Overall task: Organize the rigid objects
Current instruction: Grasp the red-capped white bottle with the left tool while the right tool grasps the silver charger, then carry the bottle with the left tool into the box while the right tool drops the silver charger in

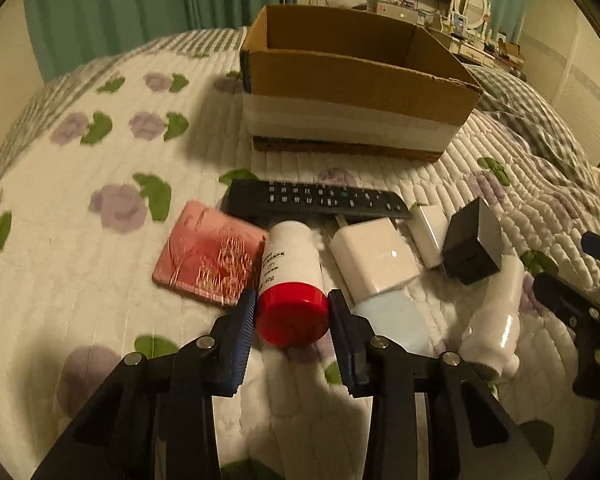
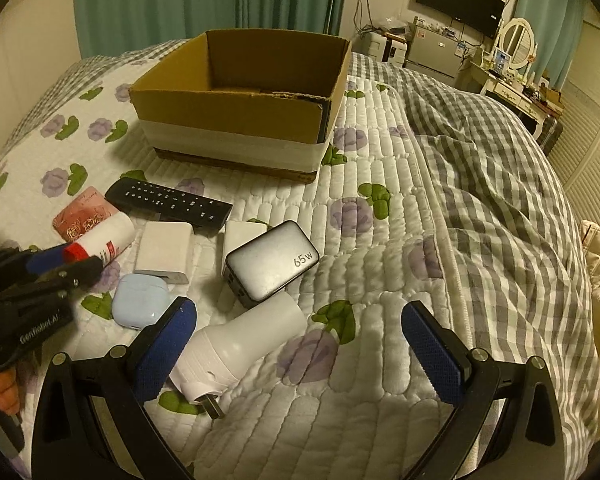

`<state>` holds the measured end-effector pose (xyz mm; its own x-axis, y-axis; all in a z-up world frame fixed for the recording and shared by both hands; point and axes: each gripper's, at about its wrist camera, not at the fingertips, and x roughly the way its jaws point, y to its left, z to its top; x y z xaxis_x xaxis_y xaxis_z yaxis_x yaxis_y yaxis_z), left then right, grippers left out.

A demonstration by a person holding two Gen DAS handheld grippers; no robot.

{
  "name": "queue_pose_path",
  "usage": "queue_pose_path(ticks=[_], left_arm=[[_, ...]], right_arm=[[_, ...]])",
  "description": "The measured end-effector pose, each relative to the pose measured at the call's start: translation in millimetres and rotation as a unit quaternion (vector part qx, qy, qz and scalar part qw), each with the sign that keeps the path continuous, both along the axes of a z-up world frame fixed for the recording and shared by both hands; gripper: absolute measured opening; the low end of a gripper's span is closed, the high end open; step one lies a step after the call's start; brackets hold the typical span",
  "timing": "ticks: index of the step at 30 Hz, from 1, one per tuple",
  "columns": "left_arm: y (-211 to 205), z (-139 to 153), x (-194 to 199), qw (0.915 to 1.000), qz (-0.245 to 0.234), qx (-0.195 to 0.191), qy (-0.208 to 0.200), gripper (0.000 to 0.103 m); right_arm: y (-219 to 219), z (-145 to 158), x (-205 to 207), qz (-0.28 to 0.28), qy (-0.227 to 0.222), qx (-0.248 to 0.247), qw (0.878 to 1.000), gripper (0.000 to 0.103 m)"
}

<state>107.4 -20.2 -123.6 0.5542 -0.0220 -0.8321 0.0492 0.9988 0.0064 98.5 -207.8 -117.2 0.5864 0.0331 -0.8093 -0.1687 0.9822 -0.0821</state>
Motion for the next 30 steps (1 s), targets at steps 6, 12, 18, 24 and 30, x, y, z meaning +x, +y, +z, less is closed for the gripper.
queue_pose_path(ticks=[6,12,18,24,30], left_arm=[[-1,23,6,0.9985,-0.001,0.003,-0.055,0.037],[12,38,13,0.9967,0.005,-0.010,-0.081,0.036],[22,31,8,0.9962,-0.004,-0.032,-0.081,0.036],[17,24,8,0.9955,-0.025,-0.042,-0.082,0.036],[12,34,1,0.9938,-0.034,-0.034,-0.101,0.036]], right_arm=[[-1,1,3,0.002,0.010,0.007,1.000,0.103],[9,24,26,0.053,0.027,0.043,0.997,0.103],[28,-4,74,0.112,0.080,-0.024,0.990,0.103],[32,-46,93,0.148,0.151,-0.041,0.977,0.100],[41,-60,101,0.156,0.160,-0.052,0.973,0.078]])
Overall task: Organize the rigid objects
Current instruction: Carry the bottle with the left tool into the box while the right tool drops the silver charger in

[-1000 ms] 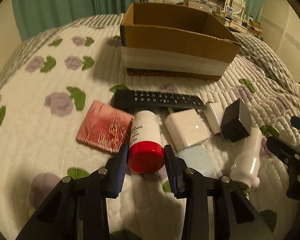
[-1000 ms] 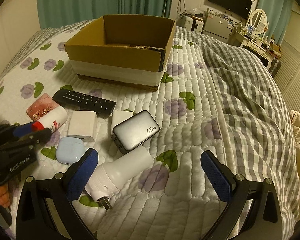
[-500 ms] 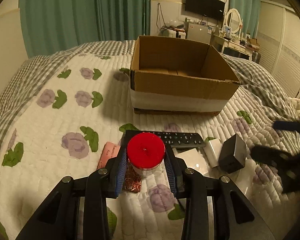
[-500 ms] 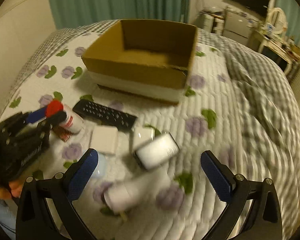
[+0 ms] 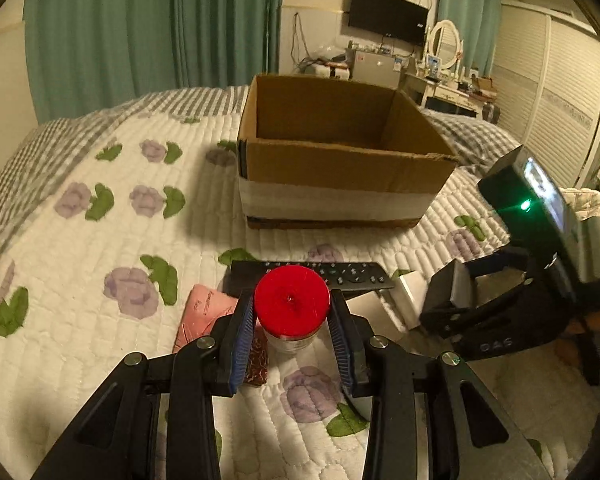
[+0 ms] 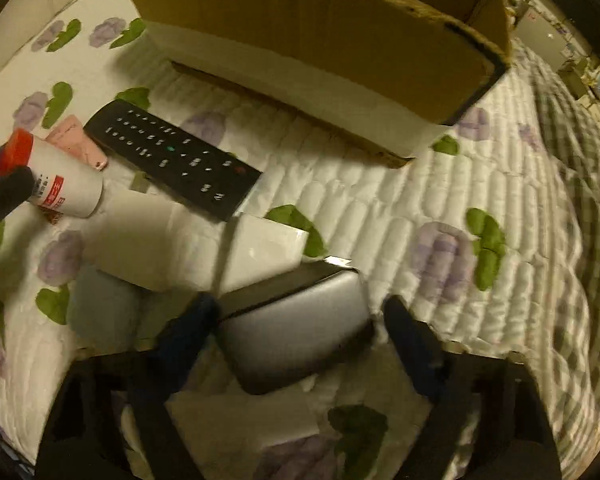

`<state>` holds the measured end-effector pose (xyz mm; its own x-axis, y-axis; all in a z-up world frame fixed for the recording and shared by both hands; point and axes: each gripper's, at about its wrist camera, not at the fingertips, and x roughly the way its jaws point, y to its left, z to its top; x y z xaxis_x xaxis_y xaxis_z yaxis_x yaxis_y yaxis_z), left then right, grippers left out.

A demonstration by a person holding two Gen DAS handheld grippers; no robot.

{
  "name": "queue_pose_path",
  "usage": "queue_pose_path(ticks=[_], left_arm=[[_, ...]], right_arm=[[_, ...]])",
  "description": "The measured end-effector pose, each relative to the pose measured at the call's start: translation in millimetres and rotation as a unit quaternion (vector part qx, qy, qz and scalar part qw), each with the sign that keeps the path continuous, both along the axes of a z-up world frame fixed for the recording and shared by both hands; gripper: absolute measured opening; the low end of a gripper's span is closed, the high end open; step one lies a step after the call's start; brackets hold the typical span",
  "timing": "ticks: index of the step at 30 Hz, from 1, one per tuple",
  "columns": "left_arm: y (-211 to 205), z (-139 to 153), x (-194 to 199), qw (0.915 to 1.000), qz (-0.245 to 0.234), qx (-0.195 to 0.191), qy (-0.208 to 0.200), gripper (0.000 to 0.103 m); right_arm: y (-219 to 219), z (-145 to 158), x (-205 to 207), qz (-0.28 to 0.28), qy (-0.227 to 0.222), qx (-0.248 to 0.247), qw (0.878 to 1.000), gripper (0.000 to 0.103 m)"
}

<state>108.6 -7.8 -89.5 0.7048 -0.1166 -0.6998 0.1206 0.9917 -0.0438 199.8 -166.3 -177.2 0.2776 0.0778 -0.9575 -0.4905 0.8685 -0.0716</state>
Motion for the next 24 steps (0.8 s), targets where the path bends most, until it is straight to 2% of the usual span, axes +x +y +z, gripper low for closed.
queue_pose_path(ticks=[3,7,15,19,24], left_arm=[[-5,11,-5,0.9999,-0.010,0.007,-0.009,0.036],[-7,32,-10,0.9994,-0.013,0.008,-0.030,0.036],[-9,79,1,0.9980,-0.022,0.002,-0.060,0.036],[-17,112,22,0.9922,-0.021,0.042,-0.116,0.036],[-24,130,78,0.9912,-0.041,0.036,-0.121,0.036]], right_arm=[[4,9,-10,0.009,-0.021,0.001,1.000,0.077],[5,41,-25,0.004,-0.070,0.018,0.997,0.076],[-8,145,-24,-0.014,-0.170,0.069,0.983,0.076],[-6,186,-9,-0.019,-0.213,0.082,0.973,0.075],[-8,212,33,-0.046,-0.244,0.104,0.963,0.069]])
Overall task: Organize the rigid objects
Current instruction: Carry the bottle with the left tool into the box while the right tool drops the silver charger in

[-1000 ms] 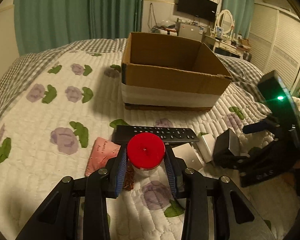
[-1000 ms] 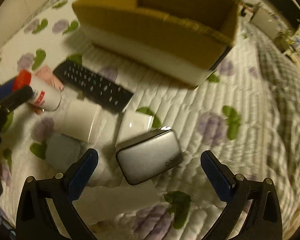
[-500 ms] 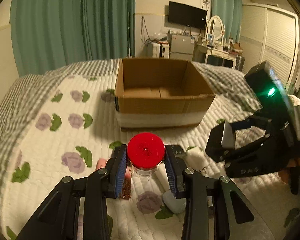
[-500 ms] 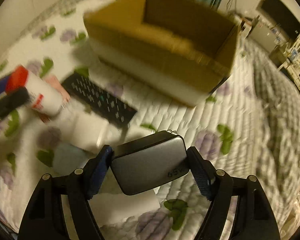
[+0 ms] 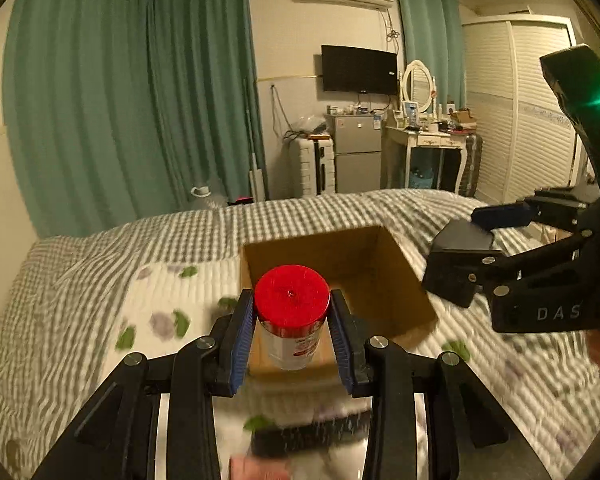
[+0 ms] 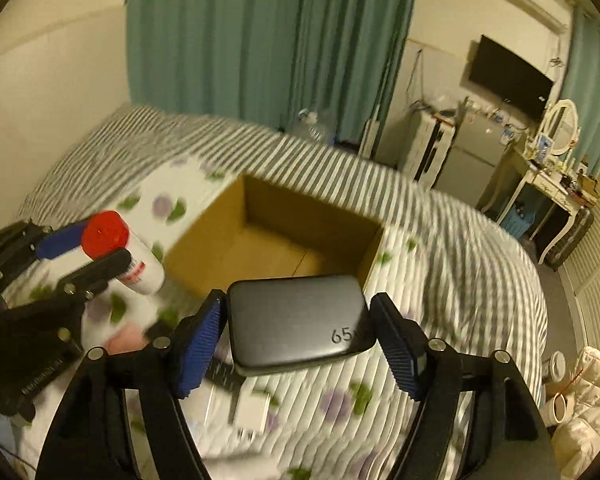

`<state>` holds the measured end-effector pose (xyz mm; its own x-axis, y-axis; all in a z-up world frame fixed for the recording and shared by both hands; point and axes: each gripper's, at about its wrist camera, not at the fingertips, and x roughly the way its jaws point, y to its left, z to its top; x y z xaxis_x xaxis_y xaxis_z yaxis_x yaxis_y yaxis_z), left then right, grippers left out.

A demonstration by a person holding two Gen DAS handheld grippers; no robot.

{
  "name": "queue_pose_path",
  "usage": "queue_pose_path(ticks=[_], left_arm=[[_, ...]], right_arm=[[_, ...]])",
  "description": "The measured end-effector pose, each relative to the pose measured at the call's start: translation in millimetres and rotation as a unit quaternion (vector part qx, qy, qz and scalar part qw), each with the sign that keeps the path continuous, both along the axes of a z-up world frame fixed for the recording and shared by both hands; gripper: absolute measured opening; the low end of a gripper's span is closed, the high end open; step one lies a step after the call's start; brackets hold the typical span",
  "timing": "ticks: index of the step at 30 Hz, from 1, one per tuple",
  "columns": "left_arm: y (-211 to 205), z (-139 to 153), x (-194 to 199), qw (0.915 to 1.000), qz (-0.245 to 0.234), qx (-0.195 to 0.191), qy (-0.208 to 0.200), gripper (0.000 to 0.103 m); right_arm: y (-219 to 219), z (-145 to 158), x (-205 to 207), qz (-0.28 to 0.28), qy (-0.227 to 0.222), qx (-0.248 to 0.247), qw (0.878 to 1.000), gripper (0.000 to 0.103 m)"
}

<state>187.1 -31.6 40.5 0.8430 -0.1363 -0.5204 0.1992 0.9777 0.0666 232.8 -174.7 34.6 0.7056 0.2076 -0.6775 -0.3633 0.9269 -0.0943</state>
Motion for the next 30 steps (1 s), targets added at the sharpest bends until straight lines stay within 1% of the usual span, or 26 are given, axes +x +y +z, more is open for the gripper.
queue_pose_path(ticks=[1,2,3,4,5,7,8,10,11,13,15,16,17,18,19,20,21,23,24,25,26,27,28,29,30], left_arm=[[0,-2,15,1.0000,-0.006,-0.006,0.006,0.037],[-2,-5,25,0.9999,-0.009,-0.007,0.010,0.037],[-3,-10,37,0.9998,-0.012,-0.006,0.015,0.037],[-5,-17,48,0.9997,-0.012,-0.003,0.021,0.037],[-6,-24,57,0.9995,-0.012,-0.001,0.028,0.037],[-7,-43,78,0.9988,-0.004,-0.002,0.048,0.037],[-7,-52,84,0.9983,-0.002,-0.004,0.057,0.037],[-8,-67,95,0.9973,-0.008,-0.007,0.072,0.037],[-9,-72,98,0.9971,-0.011,-0.004,0.075,0.037],[-13,-83,102,0.9967,-0.018,0.006,0.079,0.037],[-15,-88,101,0.9964,-0.024,0.006,0.081,0.041],[-16,-88,100,0.9967,-0.026,0.004,0.076,0.051],[-16,-84,96,0.9975,-0.023,0.004,0.067,0.058],[-15,-80,93,0.9981,-0.019,0.004,0.059,0.069],[-15,-74,86,0.9986,-0.017,0.002,0.050,0.071],[-14,-69,81,0.9987,-0.017,0.000,0.048,0.071],[-13,-64,76,0.9987,-0.016,0.001,0.049,0.072],[-11,-52,64,0.9986,-0.006,0.009,0.051,0.076],[-10,-45,54,0.9987,0.002,0.015,0.049,0.077],[-9,-39,46,0.9986,0.007,0.021,0.049,0.077],[-7,-35,38,0.9982,0.012,0.027,0.052,0.077],[-5,-31,31,0.9977,0.016,0.030,0.058,0.077],[-2,-26,22,0.9975,0.019,0.026,0.064,0.077],[2,-21,9,0.9975,0.023,0.015,0.065,0.077],[5,-17,-2,0.9975,0.027,0.006,0.065,0.078]], right_arm=[[0,0,9,-0.003,0.001,0.008,1.000,0.062],[0,1,18,-0.005,-0.004,0.019,1.000,0.052],[-1,1,24,-0.008,-0.006,0.024,1.000,0.038],[-2,-2,35,-0.020,-0.004,0.026,0.999,0.038],[1,-11,49,-0.029,0.006,0.020,0.999,0.038],[7,-32,73,-0.023,0.021,0.013,0.999,0.032],[9,-44,85,-0.023,0.034,0.012,0.999,0.032],[6,-58,97,-0.024,0.045,0.022,0.998,0.031],[3,-65,102,-0.021,0.050,0.035,0.998,0.031],[-3,-74,103,-0.023,0.051,0.043,0.997,0.031],[-10,-80,101,-0.026,0.050,0.053,0.997,0.031],[-14,-81,100,-0.028,0.051,0.058,0.997,0.031],[-18,-79,97,-0.032,0.049,0.062,0.996,0.032],[-20,-78,93,-0.034,0.047,0.063,0.996,0.033],[-22,-75,89,-0.036,0.046,0.061,0.996,0.041],[-23,-69,83,-0.037,0.044,0.060,0.997,0.046],[-23,-65,77,-0.038,0.041,0.060,0.997,0.054],[-24,-52,61,-0.037,0.035,0.052,0.997,0.056],[-23,-43,49,-0.038,0.031,0.039,0.998,0.056],[-23,-39,41,-0.039,0.028,0.033,0.998,0.062],[-22,-29,25,-0.041,0.020,0.022,0.999,0.067],[-23,-24,15,-0.044,0.016,0.017,0.999,0.078],[-24,-18,2,-0.051,0.009,0.011,0.999,0.085],[-24,-12,-16,-0.055,0.006,0.001,0.998,0.086],[-25,-9,-25,-0.053,0.008,-0.005,0.999,0.086]])
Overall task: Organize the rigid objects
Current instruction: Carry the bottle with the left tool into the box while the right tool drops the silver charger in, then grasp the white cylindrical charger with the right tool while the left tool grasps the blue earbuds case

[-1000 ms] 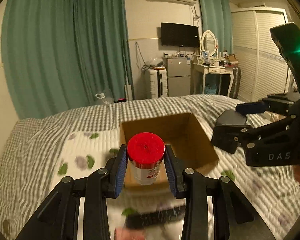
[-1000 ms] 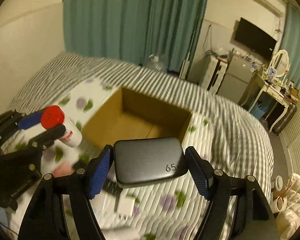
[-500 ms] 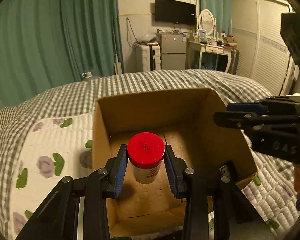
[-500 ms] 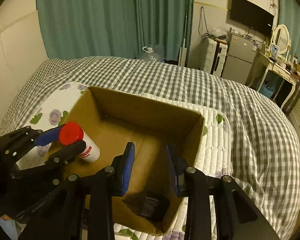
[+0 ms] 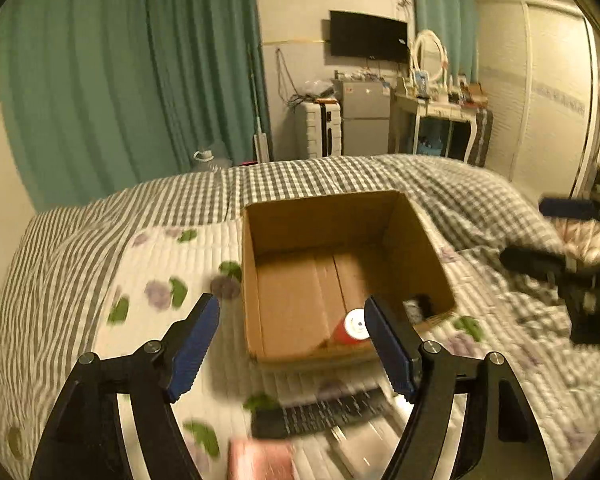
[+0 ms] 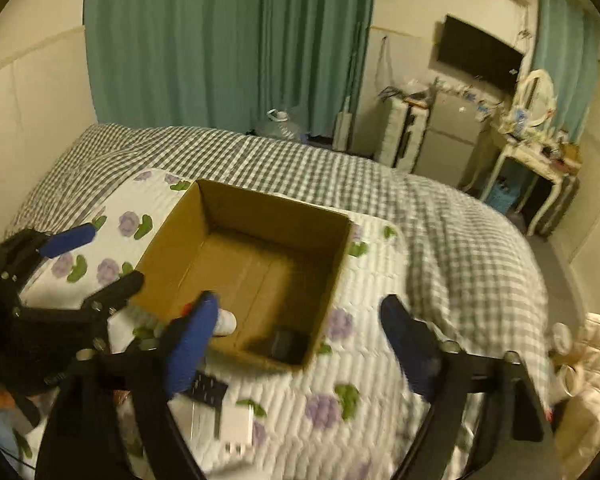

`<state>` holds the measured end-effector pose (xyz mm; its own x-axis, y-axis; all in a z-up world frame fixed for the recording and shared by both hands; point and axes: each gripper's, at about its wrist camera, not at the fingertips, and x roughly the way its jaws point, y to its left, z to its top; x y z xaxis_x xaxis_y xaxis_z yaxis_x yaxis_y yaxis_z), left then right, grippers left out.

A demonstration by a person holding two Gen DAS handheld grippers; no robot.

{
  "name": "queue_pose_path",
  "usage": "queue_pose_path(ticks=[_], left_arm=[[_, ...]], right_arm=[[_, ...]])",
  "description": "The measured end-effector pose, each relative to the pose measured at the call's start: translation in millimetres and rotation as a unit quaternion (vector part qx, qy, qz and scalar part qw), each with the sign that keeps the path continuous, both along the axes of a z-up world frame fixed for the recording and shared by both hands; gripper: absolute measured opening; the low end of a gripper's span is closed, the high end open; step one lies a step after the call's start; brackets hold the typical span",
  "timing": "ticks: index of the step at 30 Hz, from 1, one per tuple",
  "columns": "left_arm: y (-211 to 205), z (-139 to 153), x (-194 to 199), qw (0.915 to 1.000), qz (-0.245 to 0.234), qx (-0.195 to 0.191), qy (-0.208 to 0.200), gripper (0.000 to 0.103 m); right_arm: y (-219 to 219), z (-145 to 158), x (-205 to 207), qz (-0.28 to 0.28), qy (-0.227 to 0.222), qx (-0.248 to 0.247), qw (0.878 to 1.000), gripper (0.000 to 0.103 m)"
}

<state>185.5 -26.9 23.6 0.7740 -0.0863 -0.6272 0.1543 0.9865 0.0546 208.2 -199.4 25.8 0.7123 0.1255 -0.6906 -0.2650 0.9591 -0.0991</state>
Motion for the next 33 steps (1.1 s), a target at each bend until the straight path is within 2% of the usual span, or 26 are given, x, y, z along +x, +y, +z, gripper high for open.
queue_pose_path(ticks=[4,8,12,17,20,23,25,26,27,30,33], left_arm=[[5,7,-48,0.9997,0.018,0.003,-0.018,0.083],[10,-11,-81,0.9994,0.031,0.007,-0.014,0.083],[15,-38,-93,0.9984,0.055,-0.006,0.010,0.083],[33,-69,-93,0.9966,0.076,-0.008,0.032,0.083],[42,-80,-89,0.9954,0.085,-0.010,0.042,0.083],[49,-88,-89,0.9944,0.090,-0.022,0.051,0.083],[49,-93,-87,0.9939,0.091,-0.023,0.058,0.083],[49,-95,-87,0.9939,0.090,-0.022,0.060,0.083],[48,-96,-88,0.9939,0.088,-0.021,0.062,0.083],[43,-97,-89,0.9939,0.087,-0.016,0.066,0.083],[37,-96,-89,0.9939,0.084,-0.015,0.071,0.083]], right_arm=[[9,-10,-48,0.008,0.048,-0.033,0.998,0.090],[21,-64,-91,0.009,0.123,-0.057,0.991,0.090],[28,-122,-100,0.004,0.202,-0.024,0.979,0.090],[27,-170,-88,-0.051,0.236,-0.031,0.970,0.090],[29,-187,-79,-0.061,0.241,-0.025,0.968,0.090],[38,-201,-70,-0.057,0.252,-0.040,0.965,0.088],[44,-208,-70,-0.049,0.257,-0.042,0.964,0.074],[48,-209,-73,-0.036,0.256,-0.033,0.965,0.060],[50,-208,-76,-0.031,0.253,-0.032,0.967,0.057],[48,-196,-85,-0.024,0.225,-0.019,0.974,0.056],[40,-172,-94,-0.009,0.195,0.000,0.981,0.056]])
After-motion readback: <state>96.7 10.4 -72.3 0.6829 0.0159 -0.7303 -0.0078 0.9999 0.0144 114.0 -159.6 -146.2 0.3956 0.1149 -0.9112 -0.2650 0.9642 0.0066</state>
